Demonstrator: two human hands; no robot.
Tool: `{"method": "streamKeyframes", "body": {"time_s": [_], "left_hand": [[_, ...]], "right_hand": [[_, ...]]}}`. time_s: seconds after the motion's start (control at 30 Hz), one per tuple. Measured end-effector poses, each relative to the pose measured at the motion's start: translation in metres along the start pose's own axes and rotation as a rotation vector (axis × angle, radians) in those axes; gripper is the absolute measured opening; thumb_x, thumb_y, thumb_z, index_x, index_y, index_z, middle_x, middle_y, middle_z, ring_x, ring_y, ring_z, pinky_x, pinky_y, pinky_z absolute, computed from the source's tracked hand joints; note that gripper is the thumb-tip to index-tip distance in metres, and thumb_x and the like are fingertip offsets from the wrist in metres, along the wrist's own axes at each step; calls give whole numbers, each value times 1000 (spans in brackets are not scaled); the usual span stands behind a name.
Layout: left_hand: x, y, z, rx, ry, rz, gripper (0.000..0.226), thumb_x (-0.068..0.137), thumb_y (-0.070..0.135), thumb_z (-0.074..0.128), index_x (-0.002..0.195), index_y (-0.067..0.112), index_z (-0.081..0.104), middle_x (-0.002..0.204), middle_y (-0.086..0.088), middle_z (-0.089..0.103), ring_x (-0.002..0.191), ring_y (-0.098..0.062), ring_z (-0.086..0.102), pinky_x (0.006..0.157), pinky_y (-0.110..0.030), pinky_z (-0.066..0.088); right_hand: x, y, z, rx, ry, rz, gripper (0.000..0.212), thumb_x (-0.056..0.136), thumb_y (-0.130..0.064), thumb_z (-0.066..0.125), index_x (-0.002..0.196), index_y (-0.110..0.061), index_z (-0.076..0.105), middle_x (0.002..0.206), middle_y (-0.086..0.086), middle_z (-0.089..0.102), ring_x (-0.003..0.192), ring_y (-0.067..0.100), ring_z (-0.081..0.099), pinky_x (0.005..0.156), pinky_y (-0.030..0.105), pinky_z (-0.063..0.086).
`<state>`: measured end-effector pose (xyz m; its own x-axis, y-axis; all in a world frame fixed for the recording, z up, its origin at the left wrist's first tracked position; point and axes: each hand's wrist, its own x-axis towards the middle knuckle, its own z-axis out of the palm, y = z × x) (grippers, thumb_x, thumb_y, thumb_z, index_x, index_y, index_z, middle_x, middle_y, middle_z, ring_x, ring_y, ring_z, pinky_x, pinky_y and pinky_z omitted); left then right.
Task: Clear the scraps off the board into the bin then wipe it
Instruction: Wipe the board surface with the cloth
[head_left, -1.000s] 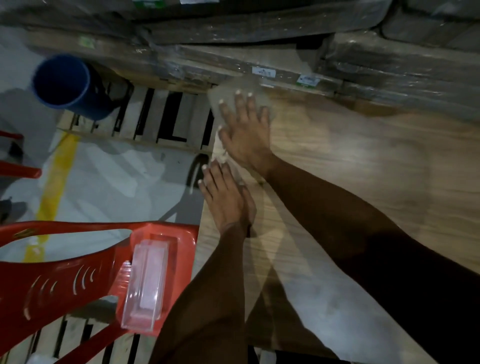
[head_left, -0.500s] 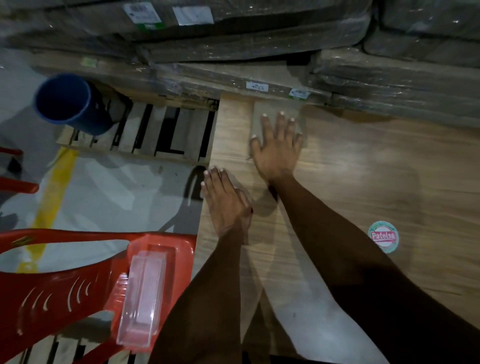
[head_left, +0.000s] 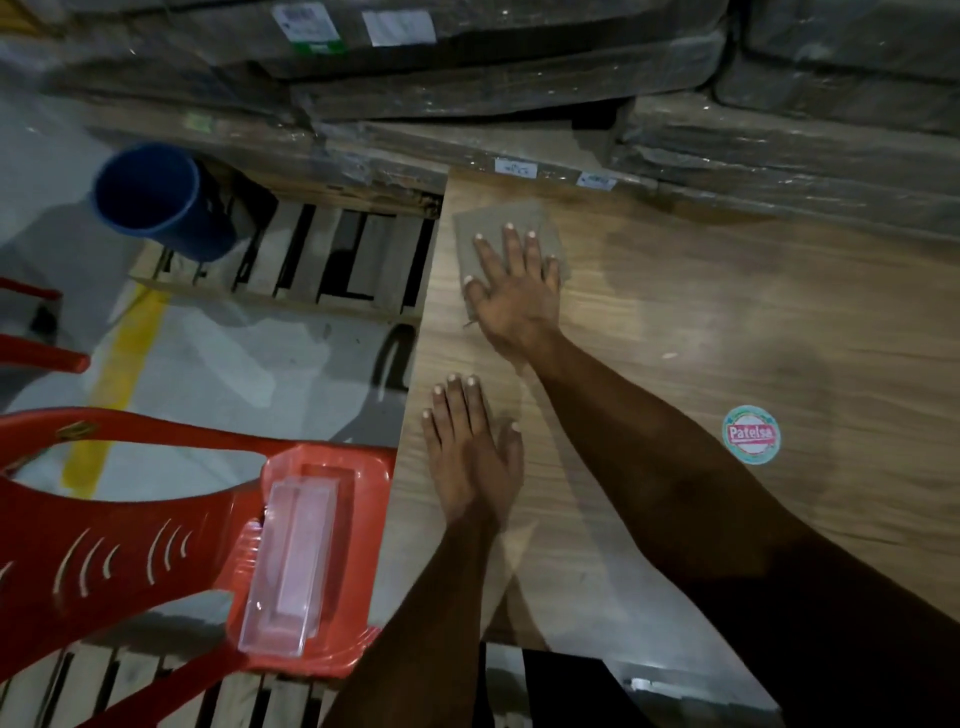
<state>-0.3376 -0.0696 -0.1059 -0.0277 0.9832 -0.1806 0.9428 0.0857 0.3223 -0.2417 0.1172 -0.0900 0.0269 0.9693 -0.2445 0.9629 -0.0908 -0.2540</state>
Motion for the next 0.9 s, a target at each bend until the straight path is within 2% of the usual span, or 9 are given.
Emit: {"method": "streamKeyframes", "body": {"time_s": [0.1, 0.27, 0.4, 0.5, 0.7, 0.77, 0.83, 0.87, 0.9], "left_hand": [[-8, -16, -4, 16, -25, 40, 83, 100, 60, 33, 165, 16, 4, 173, -10, 5, 160, -27, -1, 129, -43, -4], [-35, -36, -4, 5, -31, -79, 96, 96, 70, 31, 164, 10, 0, 173, -12, -1, 160, -26, -6, 128, -43, -7], [-32, -36, -6, 32, -46, -69, 94, 97, 67, 31, 164, 7, 3, 173, -13, -2, 160, -26, -8, 129, -44, -7], [-35, -37, -11, -19, -43, -76, 95, 95, 64, 40, 163, 6, 7, 172, -13, 3, 160, -25, -4, 129, -43, -4], [-35, -30, -16, -81, -23, -115, 105, 89, 67, 50, 163, 6, 7, 172, -13, 7, 160, -26, 1, 128, -40, -4], [-37, -33, -14, -53, -21, -100, 103, 92, 71, 38, 162, 2, 6, 170, -18, 9, 159, -31, 4, 129, -43, 0], [-41, -33, -14, -24, -25, -91, 99, 95, 69, 12, 160, -5, 5, 168, -26, 9, 158, -38, 4, 130, -50, 3], [-42, -31, -17, -18, -24, -97, 96, 94, 64, 7, 159, -7, 5, 167, -28, 9, 158, -40, 5, 130, -52, 6], [-42, -29, -20, -27, -12, -115, 97, 91, 62, 15, 159, -6, 6, 167, -29, 12, 157, -40, 9, 129, -52, 10]], "right_hand": [[-3, 23, -2, -27, 51, 120, 67, 102, -59, 18, 164, -37, 5, 174, 4, -2, 159, 34, -5, 125, 57, 1], [-2, 22, 1, 36, 94, 328, 67, 103, -59, 20, 164, -35, 7, 174, 9, -2, 159, 40, -2, 124, 63, 3], [-49, -41, 33, -16, 99, 26, 63, 103, -56, 22, 163, -36, 16, 173, 9, 9, 159, 38, 5, 123, 62, 8], [-67, -37, 37, -36, 85, -106, 61, 103, -57, 27, 161, -38, 23, 172, 5, 17, 159, 34, 10, 124, 58, 10], [-71, 19, 28, 20, 107, 309, 67, 102, -61, 22, 164, -38, 9, 174, 5, -3, 159, 36, -4, 126, 60, 0], [-86, -1, 39, 6, 109, 231, 67, 102, -60, 23, 164, -37, 9, 174, 8, -3, 159, 38, -4, 125, 61, -1], [-108, -27, 52, -48, 72, 1, 67, 102, -58, 25, 164, -36, 13, 173, 9, 5, 159, 39, 2, 123, 63, 5], [-119, -35, 57, -82, 50, -113, 67, 101, -58, 27, 163, -35, 18, 173, 10, 10, 158, 39, 7, 123, 63, 9], [-127, -39, 59, -112, 35, -193, 67, 100, -58, 28, 163, -34, 22, 172, 11, 14, 158, 39, 11, 122, 62, 13]]}}
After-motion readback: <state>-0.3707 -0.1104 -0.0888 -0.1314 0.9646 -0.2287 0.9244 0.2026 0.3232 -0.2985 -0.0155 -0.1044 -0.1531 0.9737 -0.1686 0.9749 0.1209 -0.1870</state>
